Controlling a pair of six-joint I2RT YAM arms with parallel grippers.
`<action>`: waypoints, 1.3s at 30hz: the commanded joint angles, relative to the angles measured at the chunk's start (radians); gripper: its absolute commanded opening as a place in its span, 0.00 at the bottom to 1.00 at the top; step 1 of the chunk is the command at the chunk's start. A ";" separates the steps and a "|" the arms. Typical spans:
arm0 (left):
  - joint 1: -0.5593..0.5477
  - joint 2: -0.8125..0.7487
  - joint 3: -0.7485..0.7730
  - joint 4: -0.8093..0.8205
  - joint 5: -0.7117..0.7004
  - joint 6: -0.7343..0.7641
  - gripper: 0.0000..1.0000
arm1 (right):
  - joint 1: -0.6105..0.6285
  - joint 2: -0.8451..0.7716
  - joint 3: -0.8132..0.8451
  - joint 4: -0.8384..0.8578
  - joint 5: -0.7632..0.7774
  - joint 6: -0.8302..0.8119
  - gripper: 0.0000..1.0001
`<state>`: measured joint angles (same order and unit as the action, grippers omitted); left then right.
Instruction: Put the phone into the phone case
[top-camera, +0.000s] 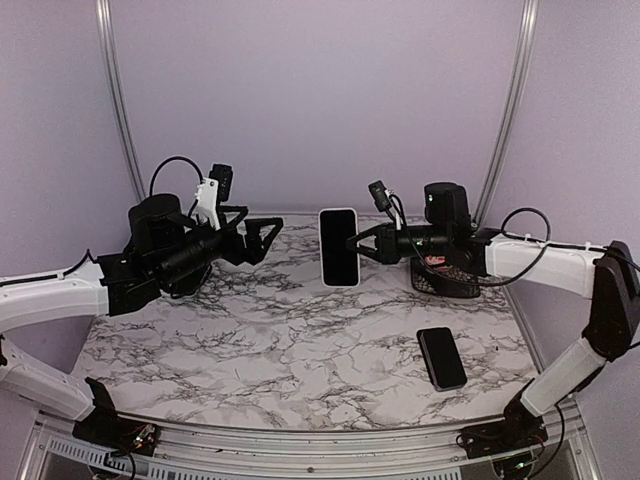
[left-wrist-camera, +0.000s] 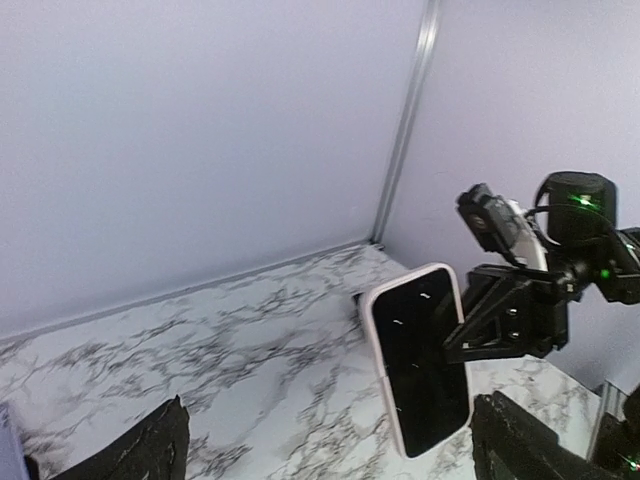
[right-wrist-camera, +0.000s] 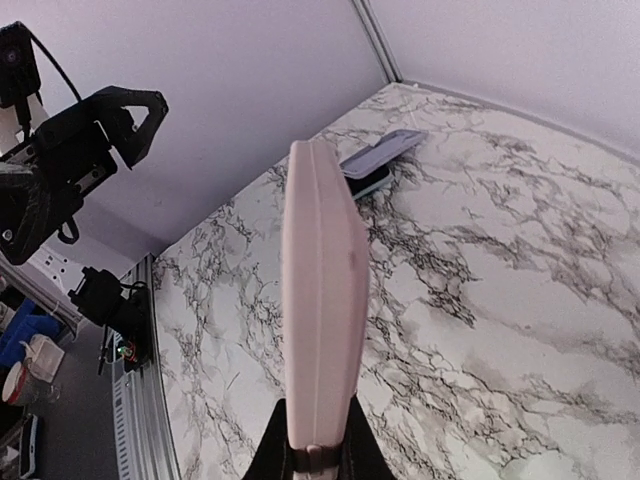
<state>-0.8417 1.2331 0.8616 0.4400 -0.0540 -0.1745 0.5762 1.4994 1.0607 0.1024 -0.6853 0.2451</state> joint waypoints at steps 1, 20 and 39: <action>0.063 0.069 0.105 -0.285 -0.323 -0.105 0.99 | -0.060 0.093 0.006 -0.001 -0.060 0.184 0.00; 0.151 0.127 0.122 -0.414 -0.312 -0.146 0.99 | -0.246 0.466 0.038 -0.141 -0.001 0.135 0.28; 0.508 0.714 0.663 -0.798 -0.245 -0.114 0.70 | -0.060 0.265 0.246 -0.582 0.833 -0.059 0.56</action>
<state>-0.3756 1.7840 1.3628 -0.1978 -0.2634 -0.3008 0.4934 1.7782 1.3090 -0.3889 -0.0517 0.2077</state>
